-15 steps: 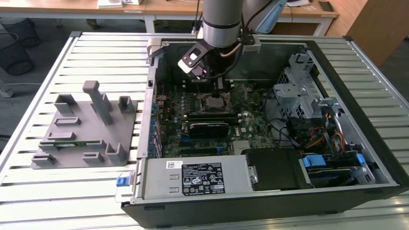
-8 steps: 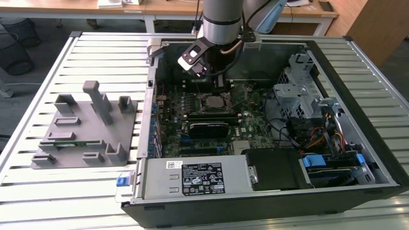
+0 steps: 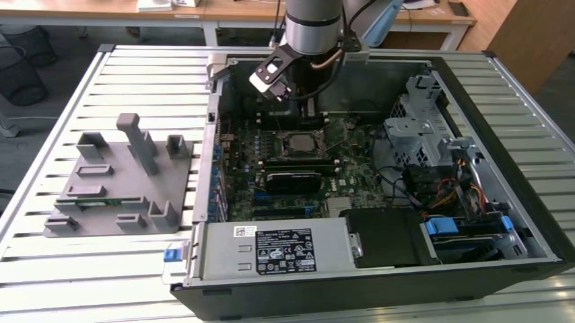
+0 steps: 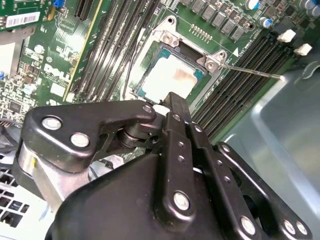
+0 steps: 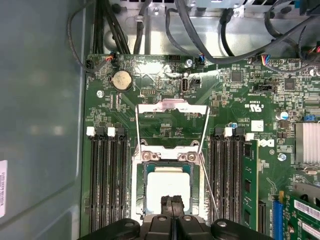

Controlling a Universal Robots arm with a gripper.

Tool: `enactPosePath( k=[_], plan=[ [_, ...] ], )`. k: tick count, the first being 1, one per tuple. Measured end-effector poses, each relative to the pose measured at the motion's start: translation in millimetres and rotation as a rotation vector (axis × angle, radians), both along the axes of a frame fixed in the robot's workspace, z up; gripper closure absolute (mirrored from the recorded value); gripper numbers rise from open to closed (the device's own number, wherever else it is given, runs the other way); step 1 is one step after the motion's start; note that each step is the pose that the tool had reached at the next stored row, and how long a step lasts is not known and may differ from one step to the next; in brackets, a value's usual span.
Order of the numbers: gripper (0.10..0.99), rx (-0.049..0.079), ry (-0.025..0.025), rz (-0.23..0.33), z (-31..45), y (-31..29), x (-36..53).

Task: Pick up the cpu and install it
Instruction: 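Close the cpu cover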

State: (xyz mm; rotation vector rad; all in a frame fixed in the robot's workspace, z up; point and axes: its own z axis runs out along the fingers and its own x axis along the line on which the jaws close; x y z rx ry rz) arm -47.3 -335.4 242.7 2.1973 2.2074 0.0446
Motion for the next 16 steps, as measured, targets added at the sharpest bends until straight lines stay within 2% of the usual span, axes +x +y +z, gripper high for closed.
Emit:
enactPosePath(
  k=[7, 11, 13, 16],
  plan=[
    [0.980, 0.000, 0.0001, 0.000, 2.3, -0.6, 0.0],
    [0.980, 0.001, 0.0001, 0.000, 2.2, -7.0, 0.0],
    [0.980, 0.010, 0.0001, 0.000, 2.6, -9.8, 0.1],
    [0.980, 0.024, 0.0001, 0.000, 6.7, -10.2, 1.6]
  ],
)
